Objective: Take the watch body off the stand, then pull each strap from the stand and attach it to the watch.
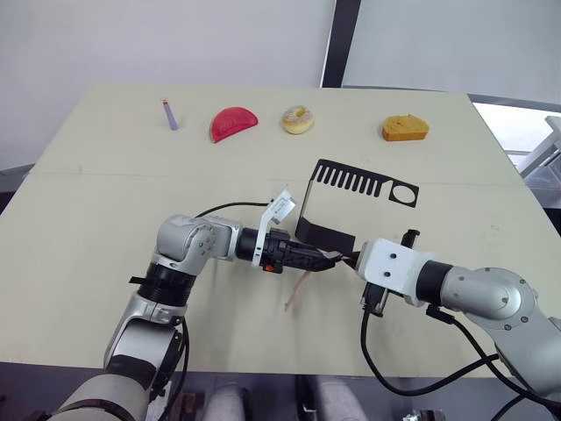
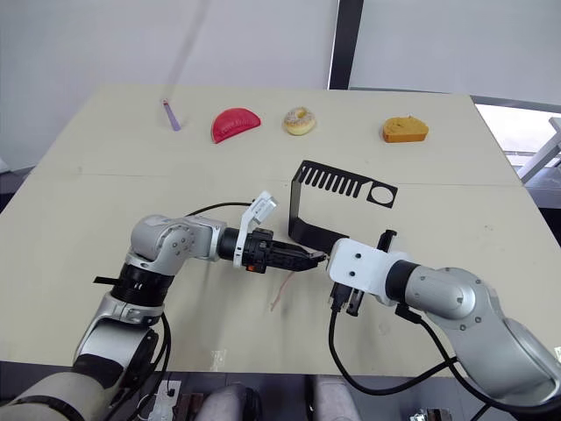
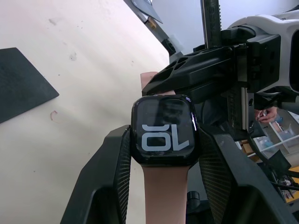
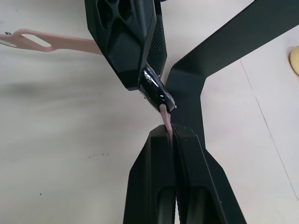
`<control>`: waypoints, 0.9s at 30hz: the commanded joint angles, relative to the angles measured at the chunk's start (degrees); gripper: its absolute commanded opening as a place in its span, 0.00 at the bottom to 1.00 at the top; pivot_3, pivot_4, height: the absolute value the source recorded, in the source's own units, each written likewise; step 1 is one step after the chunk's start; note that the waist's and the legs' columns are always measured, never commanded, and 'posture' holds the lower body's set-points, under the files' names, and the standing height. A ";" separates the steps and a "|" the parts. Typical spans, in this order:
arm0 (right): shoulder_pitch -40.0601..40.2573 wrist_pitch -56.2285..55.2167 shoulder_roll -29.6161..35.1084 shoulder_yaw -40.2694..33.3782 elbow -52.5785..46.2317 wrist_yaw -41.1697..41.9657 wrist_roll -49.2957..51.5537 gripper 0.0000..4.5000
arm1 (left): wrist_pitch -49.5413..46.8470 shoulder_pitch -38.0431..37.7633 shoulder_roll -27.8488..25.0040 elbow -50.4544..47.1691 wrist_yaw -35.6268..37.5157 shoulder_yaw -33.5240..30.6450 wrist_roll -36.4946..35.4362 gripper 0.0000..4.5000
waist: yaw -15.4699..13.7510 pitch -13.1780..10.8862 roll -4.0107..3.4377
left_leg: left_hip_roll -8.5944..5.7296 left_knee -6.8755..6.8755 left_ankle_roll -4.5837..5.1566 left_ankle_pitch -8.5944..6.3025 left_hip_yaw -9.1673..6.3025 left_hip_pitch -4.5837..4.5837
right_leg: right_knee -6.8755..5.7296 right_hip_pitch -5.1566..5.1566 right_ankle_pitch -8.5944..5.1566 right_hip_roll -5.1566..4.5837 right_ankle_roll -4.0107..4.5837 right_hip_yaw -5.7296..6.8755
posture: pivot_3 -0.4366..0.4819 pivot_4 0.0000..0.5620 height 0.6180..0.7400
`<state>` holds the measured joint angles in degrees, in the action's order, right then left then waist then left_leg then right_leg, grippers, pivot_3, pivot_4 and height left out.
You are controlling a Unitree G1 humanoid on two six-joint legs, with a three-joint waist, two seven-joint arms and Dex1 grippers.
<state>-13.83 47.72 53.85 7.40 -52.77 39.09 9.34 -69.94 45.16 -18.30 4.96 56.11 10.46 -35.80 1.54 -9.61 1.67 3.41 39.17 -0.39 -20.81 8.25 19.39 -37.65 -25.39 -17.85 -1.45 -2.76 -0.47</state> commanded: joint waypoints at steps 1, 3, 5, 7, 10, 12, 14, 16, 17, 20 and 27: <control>0.95 0.34 0.03 -8.52 -6.44 3.34 5.36 0.30 | 1.47 0.94 -1.08 -1.14 1.59 1.04 -0.38 0.36 | -0.02 0.00 0.00 | 0.00 0.00 0.00 0.00 -0.02 0.01 | 0.00 0.00 0.00 0.00 0.00 0.02 | 0.48 0.27 0.98; 2.84 2.27 -1.18 -15.29 -7.14 5.60 11.48 0.51 | 3.84 0.44 -3.02 -2.25 3.45 1.80 0.08 0.36 | 0.00 0.00 0.00 | 0.00 0.00 0.00 0.00 -0.02 0.02 | 0.01 0.00 0.00 0.00 0.00 0.01 | 0.48 0.27 0.98; 4.93 5.27 -2.97 -24.84 -6.77 8.28 21.51 0.76 | 7.07 -0.53 -5.65 -4.32 6.30 2.64 0.30 0.36 | 0.03 0.00 0.00 | 0.00 0.00 0.00 0.00 -0.02 0.02 | 0.00 0.00 0.00 0.00 0.00 0.01 | 0.48 0.27 0.98; 6.79 9.01 -4.08 -35.60 -4.66 10.20 33.75 0.98 | 10.43 -1.44 -8.16 -6.42 9.53 2.77 0.00 0.36 | 0.01 -0.01 -0.01 | 0.03 -0.01 0.00 0.00 -0.02 0.00 | -0.03 0.00 0.00 0.01 0.00 0.00 | 0.48 0.27 0.98; 10.87 12.47 -1.76 -46.12 -1.85 12.12 46.55 0.99 | 15.96 -2.41 -11.33 -9.07 13.59 2.73 0.28 0.36 | -0.07 -0.01 -0.01 | 0.03 -0.01 0.00 0.00 -0.03 0.00 | -0.04 0.01 0.00 -0.01 0.00 0.01 | 0.48 0.27 0.98; 13.30 14.08 -0.79 -50.14 0.19 10.44 53.42 0.99 | 21.89 -3.31 -13.11 -10.67 16.46 2.62 1.56 0.36 | -0.08 -0.01 0.00 | 0.02 -0.02 0.01 -0.01 -0.04 -0.01 | -0.01 0.04 0.00 -0.01 0.00 0.00 | 0.48 0.27 0.98; 15.93 14.37 0.42 -52.33 1.14 9.82 56.94 0.99 | 28.76 -4.27 -14.67 -12.27 19.62 2.41 3.03 0.36 | 0.00 -0.01 0.00 | 0.02 -0.02 0.01 -0.01 -0.04 0.00 | -0.01 0.04 0.00 -0.01 0.00 -0.01 | 0.48 0.27 0.98; 18.59 13.71 1.75 -53.45 0.96 10.19 58.41 0.99 | 35.37 -4.97 -15.61 -12.95 21.38 2.08 5.01 0.36 | 0.03 -0.01 -0.01 | 0.01 -0.04 0.01 -0.01 -0.02 0.00 | 0.01 0.03 0.00 0.00 0.00 -0.02 | 0.48 0.27 0.98; 19.63 13.24 2.26 -53.86 0.86 10.12 59.28 0.99 | 40.09 -5.44 -15.73 -12.95 22.02 1.98 6.68 0.36 | 0.05 -0.01 0.00 | 0.02 -0.06 0.01 -0.01 -0.02 -0.01 | 0.01 0.03 0.00 0.01 0.01 -0.03 | 0.48 0.27 0.98; 21.54 11.72 3.21 -54.95 1.04 8.89 62.08 0.99 | 54.80 -7.11 -15.90 -12.19 24.52 1.72 11.31 0.36 | -0.01 -0.01 0.00 | 0.01 -0.06 0.01 -0.01 -0.02 0.00 | 0.04 0.04 0.00 0.01 0.00 -0.04 | 0.48 0.27 0.98; 24.37 8.69 4.62 -55.14 1.26 7.55 63.02 0.99 | 67.52 -9.77 -16.37 -9.64 24.70 2.65 17.07 0.36 | -0.07 -0.01 0.00 | 0.02 -0.06 0.02 -0.01 -0.02 0.02 | 0.08 0.05 0.01 0.02 -0.02 -0.04 | 0.48 0.27 0.98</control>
<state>10.45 58.05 57.69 -46.17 -51.36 47.53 71.50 -3.72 35.18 -34.86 -4.80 81.77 13.57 -19.37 1.46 -9.61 1.67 3.43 39.11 -0.37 -20.82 8.23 19.42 -37.56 -25.34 -17.84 -1.43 -2.79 -0.51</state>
